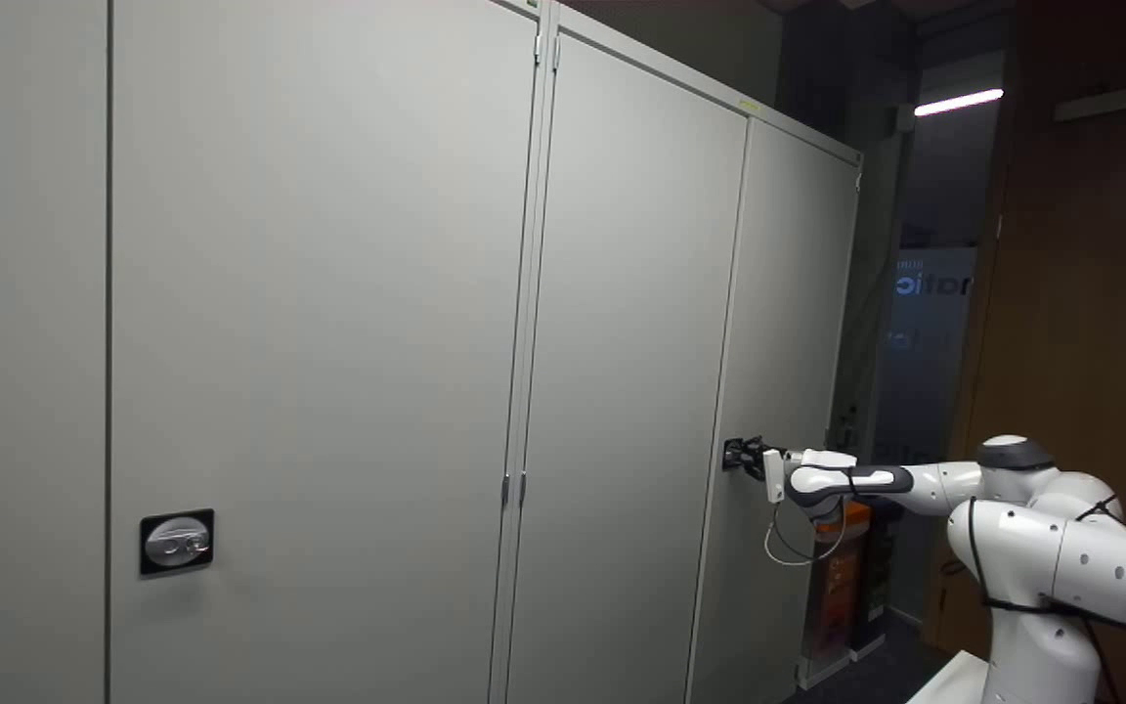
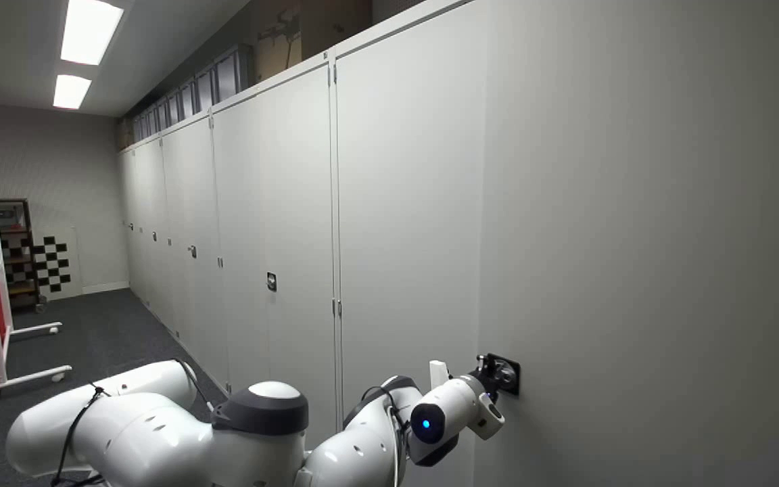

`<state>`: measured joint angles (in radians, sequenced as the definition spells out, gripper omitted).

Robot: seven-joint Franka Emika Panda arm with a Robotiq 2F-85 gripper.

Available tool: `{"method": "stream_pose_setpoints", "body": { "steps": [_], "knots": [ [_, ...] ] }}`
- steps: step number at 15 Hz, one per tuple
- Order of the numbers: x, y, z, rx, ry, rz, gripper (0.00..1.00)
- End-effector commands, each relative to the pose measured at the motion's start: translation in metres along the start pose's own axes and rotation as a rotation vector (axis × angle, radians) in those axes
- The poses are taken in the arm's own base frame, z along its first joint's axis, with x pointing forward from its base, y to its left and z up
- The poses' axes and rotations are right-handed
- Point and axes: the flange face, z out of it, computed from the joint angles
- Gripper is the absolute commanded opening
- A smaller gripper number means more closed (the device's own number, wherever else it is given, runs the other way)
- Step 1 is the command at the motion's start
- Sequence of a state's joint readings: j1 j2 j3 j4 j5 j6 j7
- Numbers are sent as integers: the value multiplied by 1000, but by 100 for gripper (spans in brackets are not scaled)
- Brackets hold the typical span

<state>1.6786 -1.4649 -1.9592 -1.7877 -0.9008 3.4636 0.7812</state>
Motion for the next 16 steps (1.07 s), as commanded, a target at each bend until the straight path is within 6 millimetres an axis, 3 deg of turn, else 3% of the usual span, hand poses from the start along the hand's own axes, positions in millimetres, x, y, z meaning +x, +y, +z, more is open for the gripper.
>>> {"method": "stream_pose_setpoints", "body": {
  "steps": [1, 16],
  "knots": [
    [5, -3, 7, 3, 10, -10, 8],
    [2, 8, 9, -12, 0, -182, 8]
  ]
}}
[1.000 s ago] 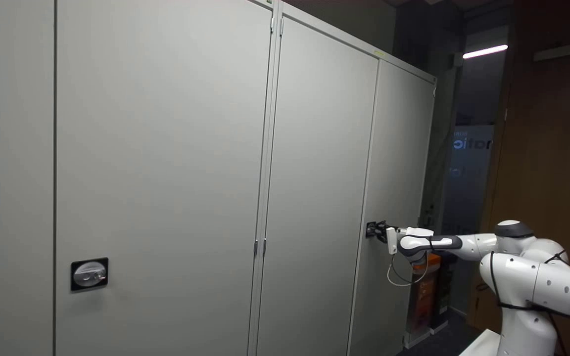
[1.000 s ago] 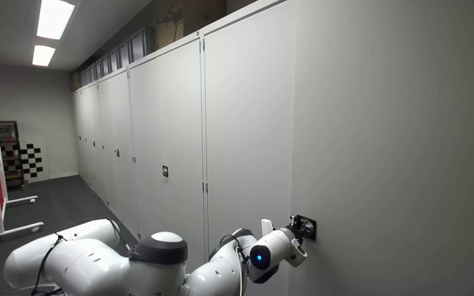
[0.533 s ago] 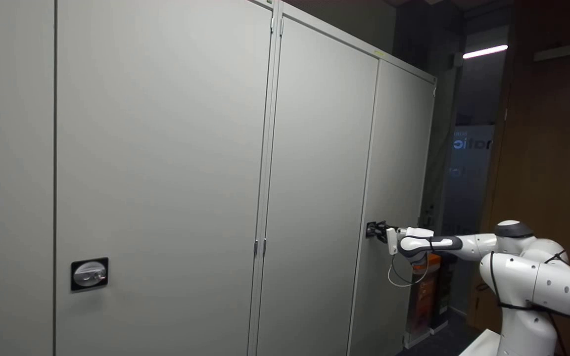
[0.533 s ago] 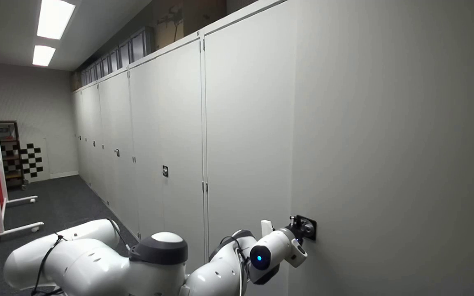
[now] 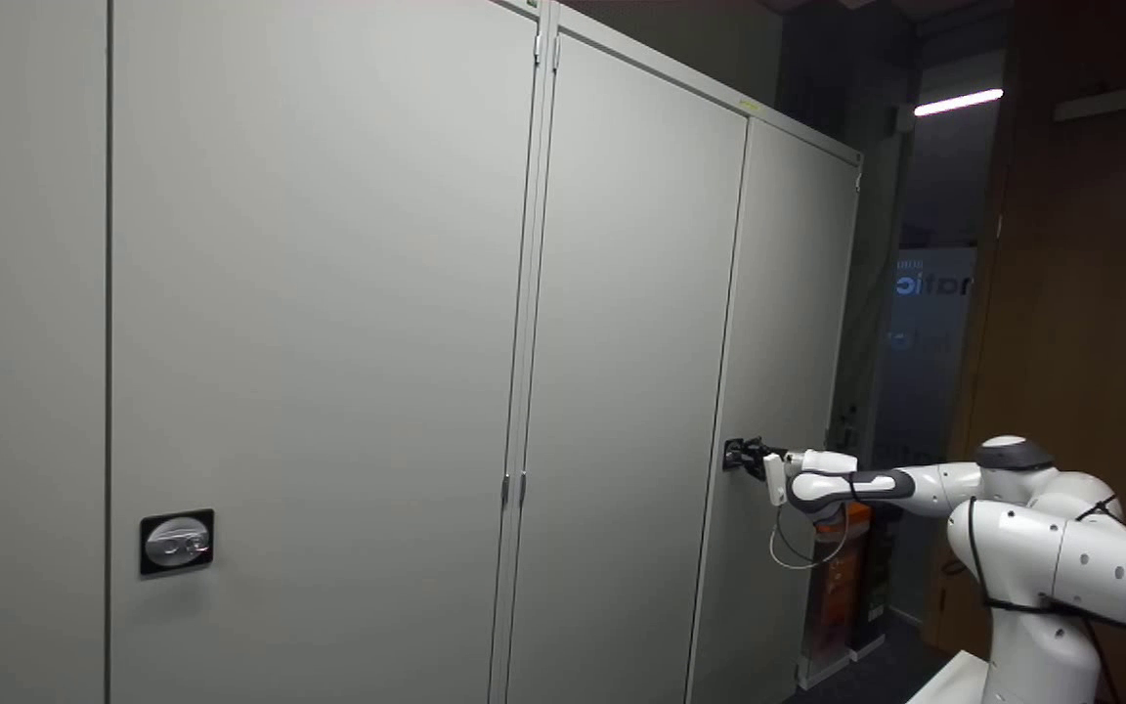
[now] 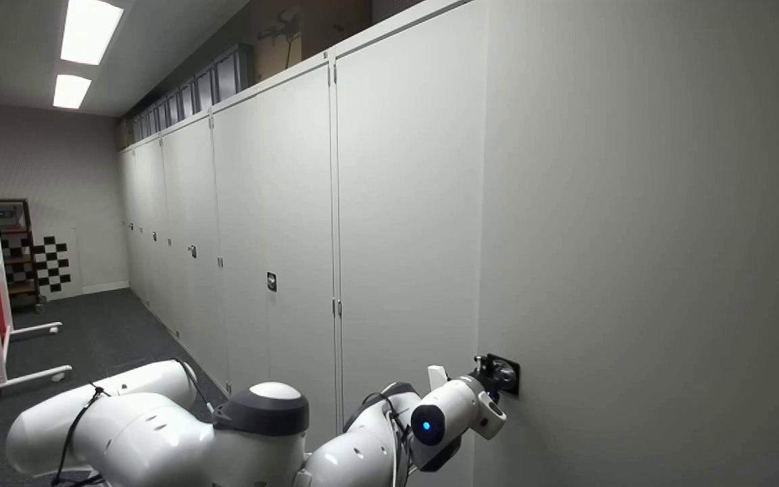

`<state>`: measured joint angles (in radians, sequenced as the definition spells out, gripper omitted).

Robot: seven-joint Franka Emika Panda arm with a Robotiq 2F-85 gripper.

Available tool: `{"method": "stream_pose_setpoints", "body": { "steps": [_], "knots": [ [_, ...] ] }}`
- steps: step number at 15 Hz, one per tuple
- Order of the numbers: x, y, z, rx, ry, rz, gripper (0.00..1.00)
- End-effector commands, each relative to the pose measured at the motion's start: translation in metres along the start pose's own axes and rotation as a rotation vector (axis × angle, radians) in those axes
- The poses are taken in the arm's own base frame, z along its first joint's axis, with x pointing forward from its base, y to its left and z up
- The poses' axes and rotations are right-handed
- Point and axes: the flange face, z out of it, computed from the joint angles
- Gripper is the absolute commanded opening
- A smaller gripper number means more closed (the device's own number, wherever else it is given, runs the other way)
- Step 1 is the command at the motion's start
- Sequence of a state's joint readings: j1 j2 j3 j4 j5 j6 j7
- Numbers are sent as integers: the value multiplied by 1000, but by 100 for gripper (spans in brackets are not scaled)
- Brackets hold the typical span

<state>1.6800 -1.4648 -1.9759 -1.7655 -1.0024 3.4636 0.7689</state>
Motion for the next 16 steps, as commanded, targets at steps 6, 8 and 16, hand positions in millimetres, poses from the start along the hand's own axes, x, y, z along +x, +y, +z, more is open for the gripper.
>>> {"method": "stream_pose_setpoints", "body": {
  "steps": [6, 8, 16],
  "knots": [
    [7, 4, 14, -15, 15, -161, 8],
    [8, 5, 14, -17, 18, -200, 8],
    [11, 8, 16, -23, 22, -321, 8]
  ]
}}
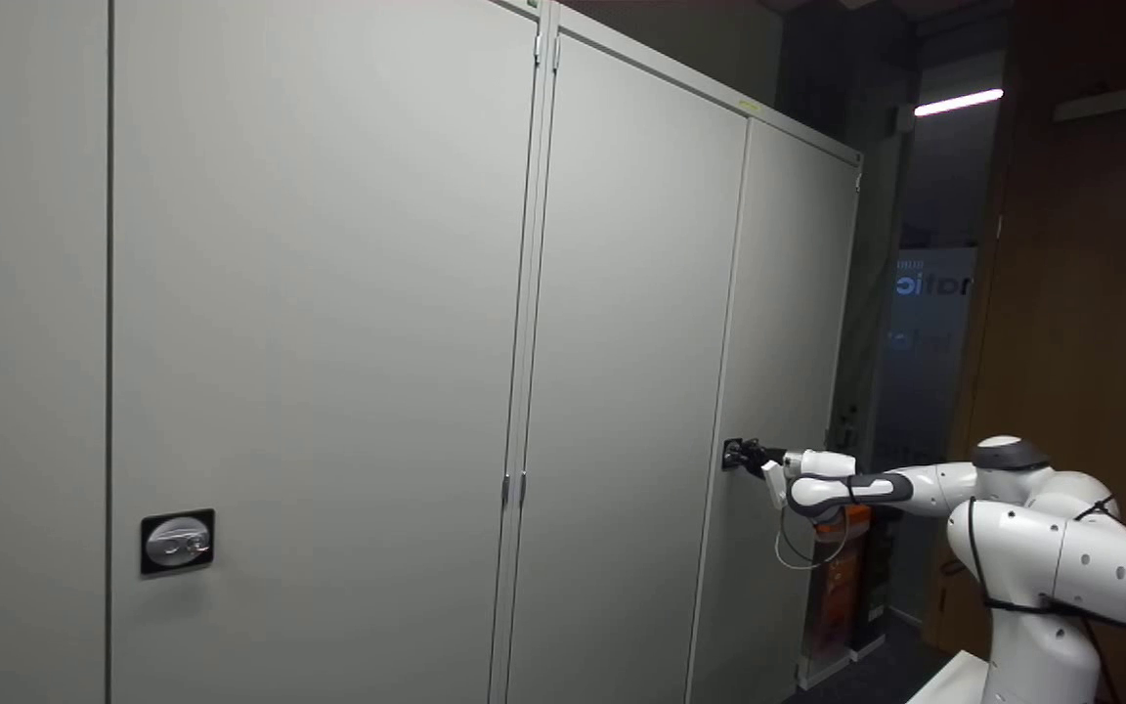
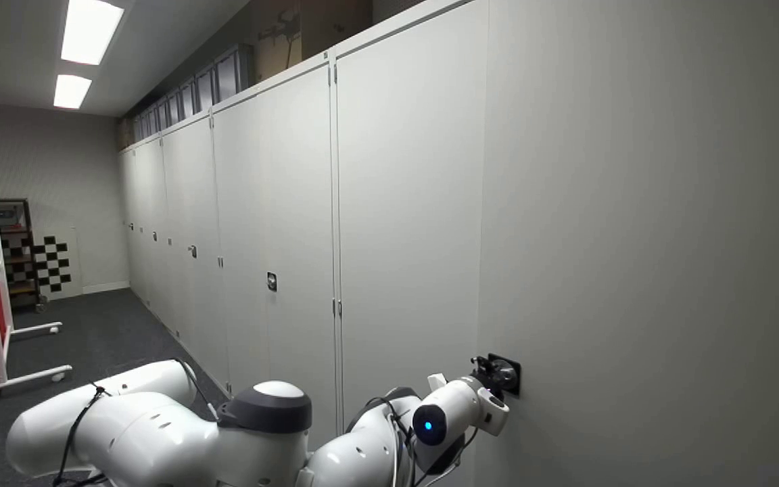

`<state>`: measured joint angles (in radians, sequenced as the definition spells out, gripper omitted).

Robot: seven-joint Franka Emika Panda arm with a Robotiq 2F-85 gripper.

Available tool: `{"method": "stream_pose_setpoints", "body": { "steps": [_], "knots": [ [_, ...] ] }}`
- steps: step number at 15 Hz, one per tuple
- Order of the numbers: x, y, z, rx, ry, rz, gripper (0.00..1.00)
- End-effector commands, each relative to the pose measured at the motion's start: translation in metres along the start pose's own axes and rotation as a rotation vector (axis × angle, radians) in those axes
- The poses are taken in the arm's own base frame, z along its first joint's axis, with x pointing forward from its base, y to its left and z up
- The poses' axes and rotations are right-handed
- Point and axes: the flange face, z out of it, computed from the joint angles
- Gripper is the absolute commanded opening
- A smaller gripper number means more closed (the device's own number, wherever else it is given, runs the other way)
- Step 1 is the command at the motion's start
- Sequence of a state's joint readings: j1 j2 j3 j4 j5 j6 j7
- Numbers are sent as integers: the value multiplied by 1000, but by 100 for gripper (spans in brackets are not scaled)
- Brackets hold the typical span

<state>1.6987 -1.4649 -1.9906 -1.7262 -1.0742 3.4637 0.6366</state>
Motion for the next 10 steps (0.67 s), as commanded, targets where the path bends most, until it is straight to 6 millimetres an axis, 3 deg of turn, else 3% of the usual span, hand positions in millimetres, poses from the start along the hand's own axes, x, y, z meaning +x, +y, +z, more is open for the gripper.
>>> {"method": "stream_pose_setpoints", "body": {
  "steps": [1, 10],
  "knots": [
    [9, 9, 12, -26, 19, -122, 8],
    [9, 16, 12, -38, 15, -256, 8]
  ]
}}
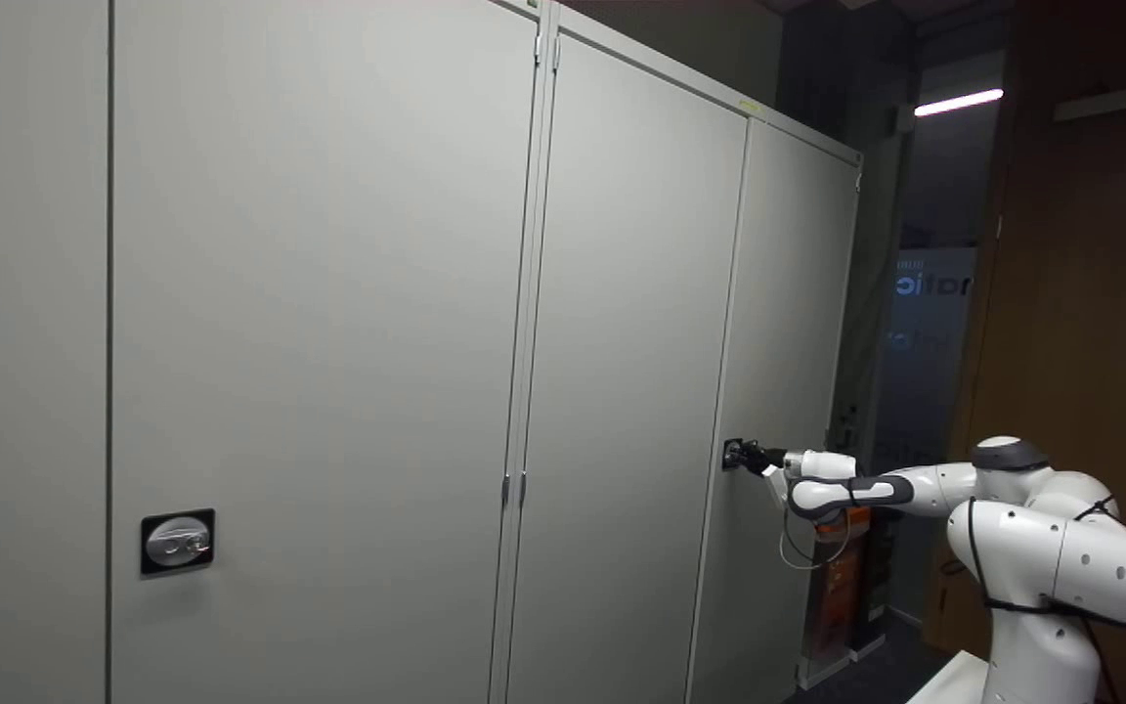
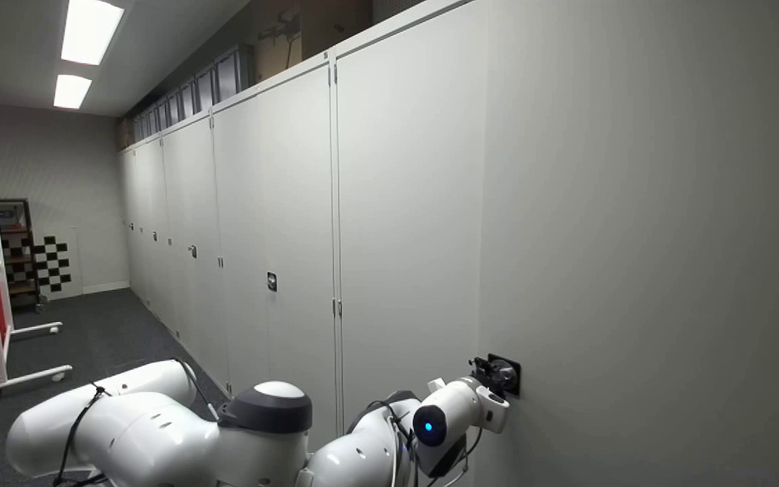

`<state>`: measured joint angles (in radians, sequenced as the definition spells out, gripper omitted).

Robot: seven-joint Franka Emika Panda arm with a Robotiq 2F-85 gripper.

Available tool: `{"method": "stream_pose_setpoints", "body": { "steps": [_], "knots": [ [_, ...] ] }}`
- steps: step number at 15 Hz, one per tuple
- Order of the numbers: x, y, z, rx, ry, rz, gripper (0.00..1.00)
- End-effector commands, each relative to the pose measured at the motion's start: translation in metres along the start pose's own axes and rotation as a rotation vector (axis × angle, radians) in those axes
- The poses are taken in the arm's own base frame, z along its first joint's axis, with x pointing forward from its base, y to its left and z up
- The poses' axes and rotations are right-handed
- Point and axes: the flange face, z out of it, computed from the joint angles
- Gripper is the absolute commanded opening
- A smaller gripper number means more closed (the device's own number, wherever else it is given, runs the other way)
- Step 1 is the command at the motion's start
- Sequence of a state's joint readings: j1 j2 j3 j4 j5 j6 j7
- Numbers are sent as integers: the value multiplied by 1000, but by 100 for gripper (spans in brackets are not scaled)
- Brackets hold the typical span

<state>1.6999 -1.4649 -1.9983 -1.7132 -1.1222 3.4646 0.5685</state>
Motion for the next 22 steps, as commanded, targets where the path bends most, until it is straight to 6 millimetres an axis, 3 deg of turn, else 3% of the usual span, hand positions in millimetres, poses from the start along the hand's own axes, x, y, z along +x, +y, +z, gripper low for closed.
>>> {"method": "stream_pose_setpoints", "body": {
  "steps": [1, 13, 17, 22],
  "knots": [
    [8, 16, 13, -41, 15, -149, 8],
    [12, 19, 13, -54, 21, -346, 8],
    [14, 18, 13, -53, 26, -288, 8],
    [18, 12, 9, -42, 42, -93, 8]
  ]
}}
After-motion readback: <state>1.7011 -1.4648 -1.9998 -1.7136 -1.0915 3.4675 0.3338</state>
